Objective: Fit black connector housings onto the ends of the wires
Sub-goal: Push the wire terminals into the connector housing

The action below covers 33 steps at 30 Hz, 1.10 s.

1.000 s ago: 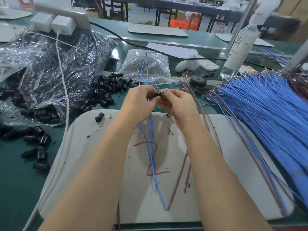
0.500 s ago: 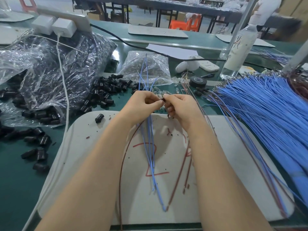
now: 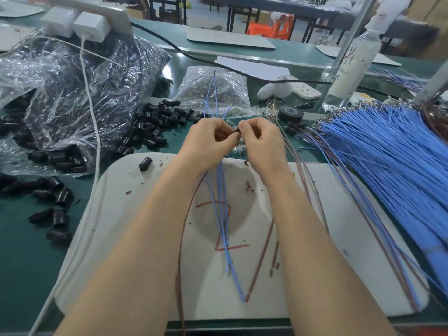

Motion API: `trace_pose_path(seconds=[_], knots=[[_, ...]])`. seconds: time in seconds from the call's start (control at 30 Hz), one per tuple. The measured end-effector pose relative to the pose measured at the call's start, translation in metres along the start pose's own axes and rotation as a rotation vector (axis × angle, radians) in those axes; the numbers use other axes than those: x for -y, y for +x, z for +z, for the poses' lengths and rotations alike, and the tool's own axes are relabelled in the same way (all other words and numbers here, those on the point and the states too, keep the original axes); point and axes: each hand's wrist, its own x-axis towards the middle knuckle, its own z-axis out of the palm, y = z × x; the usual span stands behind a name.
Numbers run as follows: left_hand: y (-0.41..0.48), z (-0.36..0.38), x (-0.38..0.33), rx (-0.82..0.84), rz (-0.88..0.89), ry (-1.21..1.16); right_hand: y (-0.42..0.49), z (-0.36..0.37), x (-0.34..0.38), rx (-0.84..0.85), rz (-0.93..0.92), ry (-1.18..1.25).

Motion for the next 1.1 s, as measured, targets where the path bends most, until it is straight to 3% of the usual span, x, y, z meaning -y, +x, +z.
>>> trace_pose_path(seconds=[0.13,0.23,0.37,0.57,0.9,1.0,1.1], knots=[[-0.005,-0.013,0.004,0.058,-0.029,-0.081,0.015,-0.032,-0.010,-0.256,0.328,0.420],[-0.001,-0.017,0.004,-0.114,-0.053,-0.255,0.015,-0.031,-0.018,-0.304,0.302,0.209],[0.002,-0.012,0.004,-0.226,-0.059,-0.261,0.006,-0.010,-0.015,-0.135,0.175,-0.053],[0.002,-0.010,0.010,-0.256,-0.026,-0.108,0.005,-0.006,-0.020,0.048,0.101,-0.389],[0.002,-0.002,0.015,-0.200,0.052,-0.122,0.009,-0.002,-0.025,0.094,0.068,-0.601],[0.002,-0.001,0.017,-0.181,0.050,-0.145,0.007,-0.003,-0.020,0.021,0.030,-0.482],[0.003,-0.001,0.017,-0.178,0.041,-0.170,0.003,-0.010,-0.004,-0.071,0.025,-0.122]])
